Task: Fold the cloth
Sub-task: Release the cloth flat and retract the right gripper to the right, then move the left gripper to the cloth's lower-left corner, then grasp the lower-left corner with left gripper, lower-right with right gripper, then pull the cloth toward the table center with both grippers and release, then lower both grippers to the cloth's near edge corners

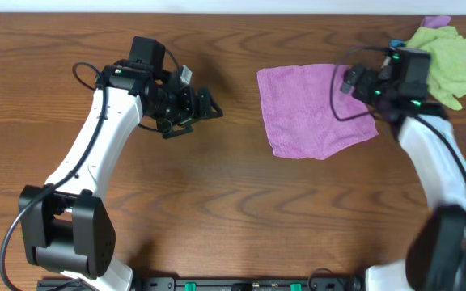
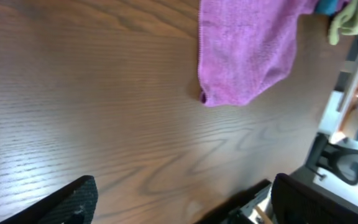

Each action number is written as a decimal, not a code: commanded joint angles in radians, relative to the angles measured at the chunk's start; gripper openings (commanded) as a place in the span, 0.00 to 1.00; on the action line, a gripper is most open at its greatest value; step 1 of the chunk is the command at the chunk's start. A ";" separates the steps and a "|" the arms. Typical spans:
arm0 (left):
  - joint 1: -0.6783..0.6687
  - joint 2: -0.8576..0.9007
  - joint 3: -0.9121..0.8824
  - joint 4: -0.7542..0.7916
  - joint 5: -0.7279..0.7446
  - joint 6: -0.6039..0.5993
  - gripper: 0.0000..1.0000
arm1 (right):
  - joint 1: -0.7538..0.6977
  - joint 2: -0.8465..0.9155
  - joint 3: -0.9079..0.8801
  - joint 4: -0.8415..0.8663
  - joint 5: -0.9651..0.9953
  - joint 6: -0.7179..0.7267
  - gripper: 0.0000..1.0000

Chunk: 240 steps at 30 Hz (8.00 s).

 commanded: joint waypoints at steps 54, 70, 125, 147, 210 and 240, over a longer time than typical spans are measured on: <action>-0.217 0.005 -0.744 1.421 0.002 -0.946 0.95 | -0.368 0.105 -0.437 0.414 -0.563 0.119 0.92; -0.333 0.156 -0.727 1.605 -0.081 -1.058 0.95 | -0.350 0.105 -0.437 0.420 -0.544 0.141 0.90; -0.436 0.349 -0.492 1.474 -0.104 -0.990 0.06 | -0.319 0.105 -0.437 0.427 -0.578 0.189 0.85; -0.271 0.349 -0.492 1.440 0.089 -0.844 0.06 | -0.266 0.105 -0.437 0.319 -0.383 0.174 0.80; 0.020 0.156 -0.492 0.530 0.207 -0.188 0.06 | 0.088 -0.079 -0.436 -0.093 -0.318 0.172 0.01; 0.022 -0.017 -0.492 0.190 0.029 -0.028 0.20 | 0.132 -0.451 -0.436 -0.407 -0.225 0.150 0.99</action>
